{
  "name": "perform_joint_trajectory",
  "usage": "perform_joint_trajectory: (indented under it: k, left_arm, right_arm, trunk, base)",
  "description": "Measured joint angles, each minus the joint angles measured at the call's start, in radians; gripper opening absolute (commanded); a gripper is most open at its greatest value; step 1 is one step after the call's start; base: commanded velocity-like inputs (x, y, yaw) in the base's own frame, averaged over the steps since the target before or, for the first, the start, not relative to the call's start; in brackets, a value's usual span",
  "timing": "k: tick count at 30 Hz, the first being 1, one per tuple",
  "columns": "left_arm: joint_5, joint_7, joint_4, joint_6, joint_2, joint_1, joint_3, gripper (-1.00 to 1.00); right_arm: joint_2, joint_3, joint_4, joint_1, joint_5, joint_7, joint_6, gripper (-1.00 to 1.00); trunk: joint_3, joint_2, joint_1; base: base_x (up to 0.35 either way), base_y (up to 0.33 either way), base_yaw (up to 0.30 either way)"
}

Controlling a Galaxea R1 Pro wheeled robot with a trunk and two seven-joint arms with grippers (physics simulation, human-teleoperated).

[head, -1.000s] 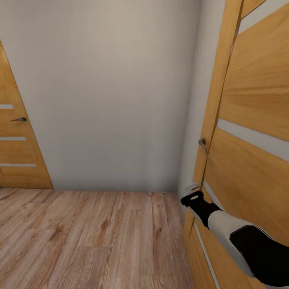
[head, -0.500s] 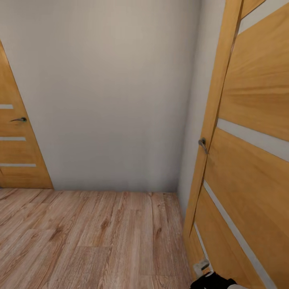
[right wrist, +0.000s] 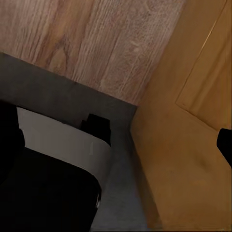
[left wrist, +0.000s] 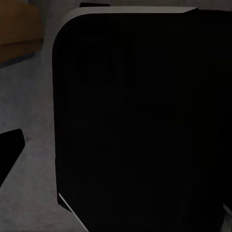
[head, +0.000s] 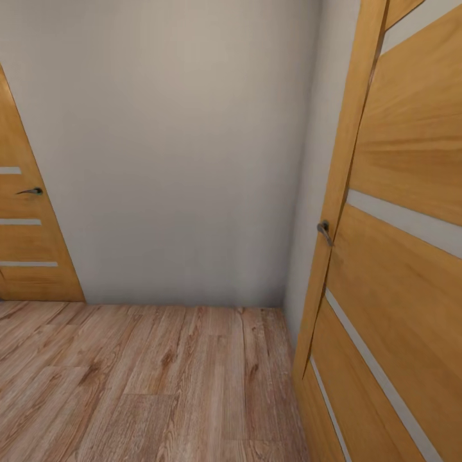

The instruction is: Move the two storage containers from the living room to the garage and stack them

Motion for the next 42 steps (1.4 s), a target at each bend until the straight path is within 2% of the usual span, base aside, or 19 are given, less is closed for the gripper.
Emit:
perform_joint_trajectory:
  k: [6, 12, 21, 31, 42]
  left_arm:
    - [0.0, 0.0, 0.0, 0.0, -0.001, -0.001, 0.0, 1.0]
    - [0.0, -0.001, 0.0, 0.0, -0.001, 0.0, 0.0, 1.0]
    - [0.0, 0.0, 0.001, 0.0, 0.0, 0.0, 0.0, 1.0]
    - [0.0, 0.0, 0.001, 0.0, 0.001, 0.0, 0.0, 1.0]
    - [0.0, 0.0, 0.001, 0.0, 0.0, 0.0, 0.0, 1.0]
  right_arm:
    - [-0.003, -0.001, 0.0, 0.07, -0.006, -0.005, -0.016, 1.0]
    - [-0.014, -0.001, 0.0, 0.124, -0.007, -0.005, -0.075, 1.0]
    - [-0.017, 0.0, -0.001, 0.136, -0.007, -0.006, -0.091, 1.0]
    - [-0.019, 0.001, -0.002, 0.137, -0.006, -0.007, -0.149, 1.0]
    - [-0.019, 0.003, -0.002, 0.158, 0.0, -0.006, -0.144, 1.0]
  trunk:
    - [0.0, 0.0, 0.0]
    - [0.0, 0.0, 0.0]
    - [0.0, 0.0, 0.0]
    - [0.0, 0.0, 0.0]
    - [0.0, 0.0, 0.0]
  base:
    - [0.0, 0.0, 0.0]
    - [0.0, 0.0, 0.0]
    - [0.0, 0.0, 0.0]
    - [0.0, 0.0, 0.0]
    - [0.0, 0.0, 0.0]
